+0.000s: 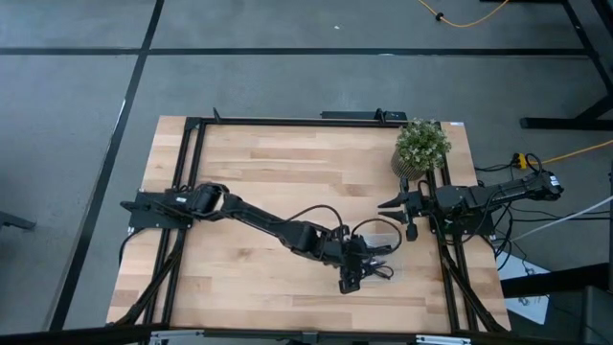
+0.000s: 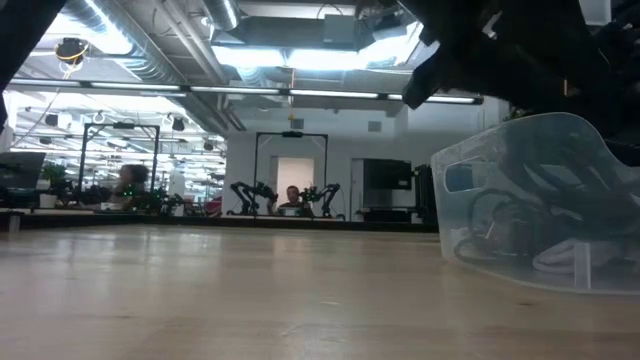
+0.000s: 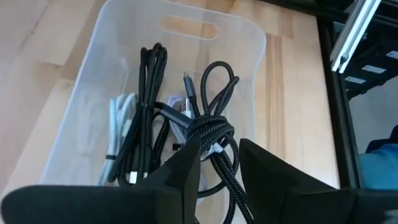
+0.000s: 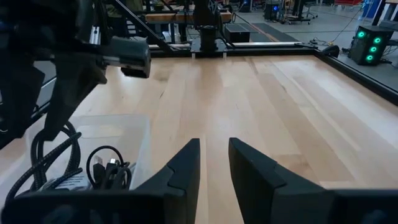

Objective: Pick and place USB-C Cables
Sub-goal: Return to Home Position

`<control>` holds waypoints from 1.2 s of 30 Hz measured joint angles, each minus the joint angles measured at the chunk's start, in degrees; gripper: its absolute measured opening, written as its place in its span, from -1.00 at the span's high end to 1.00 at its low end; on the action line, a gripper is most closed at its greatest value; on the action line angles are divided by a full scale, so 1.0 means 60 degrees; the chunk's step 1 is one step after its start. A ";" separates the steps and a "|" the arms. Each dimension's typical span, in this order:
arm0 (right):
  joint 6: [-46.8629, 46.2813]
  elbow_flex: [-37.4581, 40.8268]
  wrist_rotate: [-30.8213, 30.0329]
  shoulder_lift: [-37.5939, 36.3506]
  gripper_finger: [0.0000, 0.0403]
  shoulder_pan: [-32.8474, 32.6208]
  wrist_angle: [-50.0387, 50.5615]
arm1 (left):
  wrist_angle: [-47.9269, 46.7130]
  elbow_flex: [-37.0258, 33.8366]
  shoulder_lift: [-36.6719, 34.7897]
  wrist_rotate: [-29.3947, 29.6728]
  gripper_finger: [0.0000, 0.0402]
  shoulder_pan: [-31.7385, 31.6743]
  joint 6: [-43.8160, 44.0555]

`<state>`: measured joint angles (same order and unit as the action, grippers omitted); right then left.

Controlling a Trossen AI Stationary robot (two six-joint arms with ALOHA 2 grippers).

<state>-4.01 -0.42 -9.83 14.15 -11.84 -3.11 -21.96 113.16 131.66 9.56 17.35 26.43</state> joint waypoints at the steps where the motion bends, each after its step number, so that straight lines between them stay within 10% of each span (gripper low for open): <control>1: 0.0001 0.0000 0.0031 0.0000 0.55 0.0000 0.0000 | -0.0017 0.0009 -0.0062 -0.0049 0.48 -0.0015 -0.0029; 36: -0.0739 0.0000 0.0072 -0.0007 0.55 0.0000 -0.0002 | -0.8254 -0.0701 -0.3858 0.0072 0.48 0.0028 -0.2764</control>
<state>-8.45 -0.42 -9.39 14.11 -11.84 -3.13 -71.49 108.95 108.51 10.00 17.52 9.84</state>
